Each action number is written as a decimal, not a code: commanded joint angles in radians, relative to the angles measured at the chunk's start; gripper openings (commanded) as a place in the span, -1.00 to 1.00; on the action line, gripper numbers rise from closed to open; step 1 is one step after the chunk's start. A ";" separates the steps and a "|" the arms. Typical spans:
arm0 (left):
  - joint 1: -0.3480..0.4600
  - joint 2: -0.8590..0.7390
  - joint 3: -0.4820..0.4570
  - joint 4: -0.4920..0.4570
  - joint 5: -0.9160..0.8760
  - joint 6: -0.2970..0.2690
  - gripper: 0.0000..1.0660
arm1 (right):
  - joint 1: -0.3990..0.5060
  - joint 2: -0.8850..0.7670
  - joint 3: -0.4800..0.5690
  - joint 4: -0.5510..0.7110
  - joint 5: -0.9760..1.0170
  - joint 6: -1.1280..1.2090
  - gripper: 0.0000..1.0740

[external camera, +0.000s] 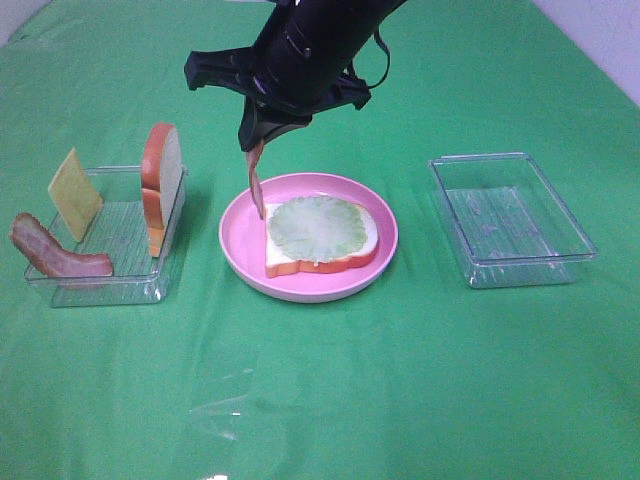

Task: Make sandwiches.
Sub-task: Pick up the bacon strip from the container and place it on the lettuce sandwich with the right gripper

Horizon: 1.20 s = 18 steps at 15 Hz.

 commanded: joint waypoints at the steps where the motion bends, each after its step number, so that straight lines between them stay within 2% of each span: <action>1: 0.005 -0.003 0.002 0.000 -0.003 0.004 0.88 | 0.001 0.034 -0.001 0.104 -0.007 -0.075 -1.00; 2: 0.005 -0.003 0.002 0.000 -0.003 0.004 0.88 | 0.000 0.056 -0.001 0.100 -0.003 -0.102 -1.00; 4: 0.005 -0.003 0.002 0.000 -0.003 0.004 0.88 | -0.002 0.071 -0.001 0.008 0.002 -0.080 -1.00; 8: 0.005 -0.003 0.002 0.000 -0.003 0.004 0.88 | -0.002 0.123 -0.001 -0.435 0.044 0.167 -1.00; 9: 0.005 -0.003 0.002 0.000 -0.003 0.004 0.88 | -0.002 0.133 -0.001 -0.510 0.057 0.211 -1.00; 11: 0.005 -0.003 0.002 0.000 -0.003 0.004 0.88 | -0.002 0.142 0.000 -0.557 0.065 0.220 -1.00; 16: 0.005 -0.003 0.002 0.000 -0.003 0.004 0.88 | -0.002 0.142 0.000 -0.503 0.069 0.211 -0.97; 17: 0.005 -0.003 0.002 0.000 -0.003 0.004 0.88 | -0.002 0.142 0.000 -0.504 0.071 0.211 -0.90; 18: 0.005 -0.003 0.002 0.000 -0.003 0.004 0.88 | -0.002 0.142 0.000 -0.506 0.075 0.211 -0.57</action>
